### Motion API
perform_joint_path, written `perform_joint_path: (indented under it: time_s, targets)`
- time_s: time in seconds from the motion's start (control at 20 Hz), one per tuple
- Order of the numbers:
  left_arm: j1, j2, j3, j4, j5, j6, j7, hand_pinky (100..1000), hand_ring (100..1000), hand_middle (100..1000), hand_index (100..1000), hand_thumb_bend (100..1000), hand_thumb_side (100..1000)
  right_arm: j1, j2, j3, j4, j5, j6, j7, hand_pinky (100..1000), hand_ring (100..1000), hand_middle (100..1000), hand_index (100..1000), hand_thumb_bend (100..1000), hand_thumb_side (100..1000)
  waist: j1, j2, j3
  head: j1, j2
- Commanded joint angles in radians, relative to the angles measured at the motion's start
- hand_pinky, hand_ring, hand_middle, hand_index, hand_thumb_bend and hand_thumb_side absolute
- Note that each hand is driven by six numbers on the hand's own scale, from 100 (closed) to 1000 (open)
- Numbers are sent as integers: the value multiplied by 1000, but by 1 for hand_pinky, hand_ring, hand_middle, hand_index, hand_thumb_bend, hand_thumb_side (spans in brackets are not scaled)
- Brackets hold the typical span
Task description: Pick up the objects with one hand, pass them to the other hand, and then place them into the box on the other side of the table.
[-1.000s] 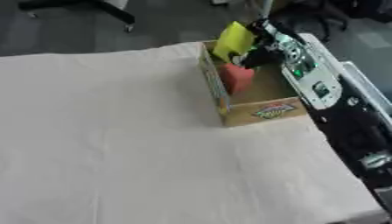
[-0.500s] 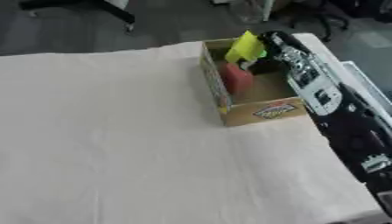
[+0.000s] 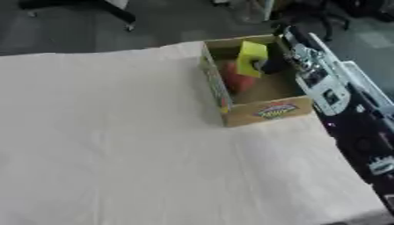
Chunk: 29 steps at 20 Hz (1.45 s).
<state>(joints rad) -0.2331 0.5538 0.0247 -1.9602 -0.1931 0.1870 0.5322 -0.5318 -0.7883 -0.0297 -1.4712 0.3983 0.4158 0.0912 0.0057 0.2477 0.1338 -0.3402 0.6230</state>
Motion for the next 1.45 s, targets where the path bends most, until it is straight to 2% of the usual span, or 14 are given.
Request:
perform_joint_path:
  time_s: [0.05, 0.15, 0.2, 0.25, 0.3, 0.35, 0.4, 0.6, 0.65, 0.7, 0.85, 1.2, 1.35, 1.45]
  targets:
    - [-3, 18, 19, -12, -5, -1, 6, 654, 671, 671, 816, 346, 521, -7, -46, -20, -31, -11, 8, -16, 935, 984, 847, 948, 419, 106, -1, -19, 0, 3, 5]
    - [-3, 15, 21, -12, -6, -3, 9, 653, 669, 670, 814, 345, 520, -5, -37, -38, -48, -49, 17, -36, 940, 979, 837, 955, 470, 172, -1, -19, 1, 7, 4]
    - [-2, 12, 23, -12, -7, -3, 11, 652, 668, 669, 814, 344, 520, -2, -25, -58, -72, -100, 22, -63, 950, 978, 834, 967, 497, 249, 0, -19, 1, 17, -2]
    - [0, 8, 26, -12, -7, -4, 16, 651, 667, 668, 813, 343, 520, 5, -10, -78, -107, -170, 23, -103, 954, 974, 829, 969, 434, 297, 1, -18, 0, 33, -11]
    - [2, 2, 30, -11, -6, -4, 22, 649, 664, 664, 811, 338, 520, 14, 8, -97, -152, -250, 14, -154, 961, 969, 826, 972, 309, 393, 3, -17, 0, 59, -22]
    - [3, -4, 33, -8, -5, -3, 30, 648, 663, 663, 809, 332, 525, 28, 26, -112, -199, -330, 0, -211, 963, 970, 826, 976, 242, 384, 3, -17, -1, 85, -29]
    - [2, -10, 35, -5, -3, -3, 36, 646, 662, 661, 808, 325, 533, 43, 42, -120, -240, -399, -14, -262, 968, 970, 829, 983, 152, 439, 3, -17, -1, 110, -33]
    - [-6, -42, 39, 13, 9, -12, 59, 642, 658, 658, 805, 304, 556, 110, 117, -136, -387, -571, -89, -410, 978, 961, 824, 982, 100, 440, -3, -26, 2, 188, -32]
    - [-10, -51, 40, 18, 13, -17, 65, 642, 657, 658, 805, 299, 561, 128, 134, -138, -416, -593, -115, -438, 977, 957, 821, 979, 114, 410, -5, -29, 4, 202, -32]
    - [-13, -58, 40, 23, 18, -21, 71, 640, 658, 663, 808, 288, 571, 143, 148, -139, -436, -604, -138, -460, 972, 945, 815, 973, 216, 300, -8, -32, 7, 214, -31]
    - [-26, -86, 39, 50, 45, -32, 88, 637, 670, 690, 821, 267, 591, 181, 196, -142, -452, -616, -205, -497, 969, 934, 808, 969, 253, 256, -18, -44, 15, 241, -22]
    - [-47, -162, 35, 163, 163, -95, 101, 645, 700, 754, 853, 239, 679, 235, 261, -155, -387, -625, -296, -482, 979, 950, 825, 987, 176, 365, -33, -65, 38, 221, -6]
    - [-54, -192, 36, 214, 218, -130, 96, 648, 701, 756, 856, 251, 714, 248, 287, -165, -349, -638, -308, -483, 984, 958, 832, 999, 121, 455, -34, -72, 45, 202, 11]
    - [-57, -208, 37, 244, 250, -154, 91, 648, 700, 756, 857, 261, 730, 254, 301, -167, -326, -642, -309, -475, 985, 964, 841, 1000, 143, 454, -34, -77, 49, 202, 26]
